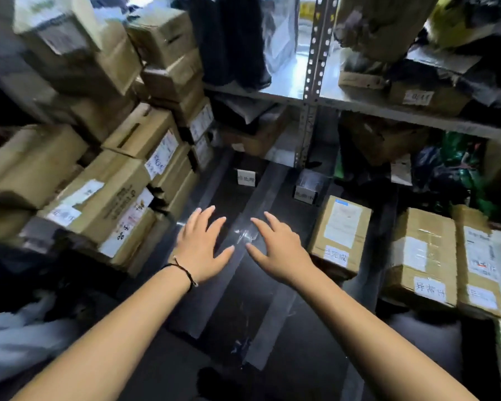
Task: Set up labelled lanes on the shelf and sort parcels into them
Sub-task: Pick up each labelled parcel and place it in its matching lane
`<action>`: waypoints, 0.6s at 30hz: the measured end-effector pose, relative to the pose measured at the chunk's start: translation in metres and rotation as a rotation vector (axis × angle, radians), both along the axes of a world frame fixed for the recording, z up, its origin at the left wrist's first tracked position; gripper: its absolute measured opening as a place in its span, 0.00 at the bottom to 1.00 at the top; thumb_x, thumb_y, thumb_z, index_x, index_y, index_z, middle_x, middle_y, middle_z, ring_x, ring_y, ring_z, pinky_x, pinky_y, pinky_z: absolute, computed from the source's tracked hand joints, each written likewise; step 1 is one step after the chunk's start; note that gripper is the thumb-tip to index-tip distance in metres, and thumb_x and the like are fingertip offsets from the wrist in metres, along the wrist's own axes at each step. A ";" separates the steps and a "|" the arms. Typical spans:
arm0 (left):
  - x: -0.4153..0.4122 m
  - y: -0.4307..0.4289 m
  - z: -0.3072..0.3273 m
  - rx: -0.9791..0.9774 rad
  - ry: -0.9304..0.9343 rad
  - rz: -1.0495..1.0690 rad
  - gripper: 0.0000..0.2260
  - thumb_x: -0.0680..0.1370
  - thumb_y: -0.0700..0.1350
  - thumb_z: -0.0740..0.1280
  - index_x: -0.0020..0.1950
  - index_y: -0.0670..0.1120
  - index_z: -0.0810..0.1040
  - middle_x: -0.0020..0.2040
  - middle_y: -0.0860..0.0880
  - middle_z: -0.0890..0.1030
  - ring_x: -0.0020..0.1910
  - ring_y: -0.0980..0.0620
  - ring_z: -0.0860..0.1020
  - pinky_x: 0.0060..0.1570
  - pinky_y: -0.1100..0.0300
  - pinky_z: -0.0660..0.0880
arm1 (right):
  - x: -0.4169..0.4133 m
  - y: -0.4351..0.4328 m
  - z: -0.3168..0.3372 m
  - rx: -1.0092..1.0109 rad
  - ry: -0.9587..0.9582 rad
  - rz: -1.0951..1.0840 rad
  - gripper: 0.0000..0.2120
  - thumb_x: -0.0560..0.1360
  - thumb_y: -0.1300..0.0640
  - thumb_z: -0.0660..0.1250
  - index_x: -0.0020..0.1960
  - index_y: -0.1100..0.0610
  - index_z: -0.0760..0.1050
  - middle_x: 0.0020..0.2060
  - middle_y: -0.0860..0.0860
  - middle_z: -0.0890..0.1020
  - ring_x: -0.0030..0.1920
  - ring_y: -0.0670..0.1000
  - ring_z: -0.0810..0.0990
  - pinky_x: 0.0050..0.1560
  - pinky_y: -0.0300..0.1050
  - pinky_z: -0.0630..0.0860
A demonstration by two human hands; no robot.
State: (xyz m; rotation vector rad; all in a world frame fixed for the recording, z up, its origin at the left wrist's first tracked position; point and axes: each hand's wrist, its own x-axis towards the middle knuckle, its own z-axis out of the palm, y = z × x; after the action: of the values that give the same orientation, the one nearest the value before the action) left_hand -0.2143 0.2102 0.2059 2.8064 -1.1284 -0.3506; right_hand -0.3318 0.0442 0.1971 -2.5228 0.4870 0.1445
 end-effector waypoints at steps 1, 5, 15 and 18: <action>0.006 0.021 0.005 -0.009 -0.010 0.039 0.33 0.79 0.64 0.59 0.80 0.52 0.58 0.82 0.49 0.49 0.80 0.46 0.45 0.76 0.46 0.51 | 0.012 0.016 0.005 -0.005 -0.014 0.041 0.30 0.81 0.40 0.59 0.81 0.47 0.57 0.81 0.53 0.56 0.78 0.57 0.60 0.75 0.55 0.61; 0.034 0.099 0.024 -0.061 -0.047 0.149 0.42 0.70 0.71 0.47 0.79 0.51 0.63 0.81 0.48 0.54 0.79 0.43 0.49 0.75 0.43 0.54 | 0.055 0.083 0.025 0.024 -0.067 0.162 0.29 0.81 0.42 0.61 0.80 0.46 0.59 0.81 0.51 0.57 0.76 0.58 0.62 0.73 0.55 0.62; 0.131 0.264 0.043 -0.202 0.024 0.264 0.33 0.76 0.65 0.61 0.77 0.50 0.64 0.78 0.48 0.57 0.78 0.45 0.53 0.76 0.48 0.55 | 0.174 0.229 0.042 0.233 -0.132 0.080 0.30 0.81 0.43 0.62 0.80 0.49 0.59 0.78 0.49 0.63 0.77 0.54 0.64 0.74 0.54 0.65; 0.160 0.292 0.040 -0.288 0.090 0.268 0.31 0.78 0.59 0.66 0.78 0.49 0.63 0.77 0.50 0.57 0.77 0.48 0.55 0.75 0.54 0.55 | 0.204 0.253 0.041 0.283 -0.125 -0.014 0.33 0.81 0.44 0.63 0.81 0.51 0.56 0.79 0.50 0.62 0.78 0.51 0.63 0.75 0.49 0.63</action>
State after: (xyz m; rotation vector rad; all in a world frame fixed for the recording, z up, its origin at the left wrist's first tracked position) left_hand -0.0539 0.5022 0.2462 2.6098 -0.7065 -0.2629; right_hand -0.1278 0.2976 0.2384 -2.2353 0.4034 0.0462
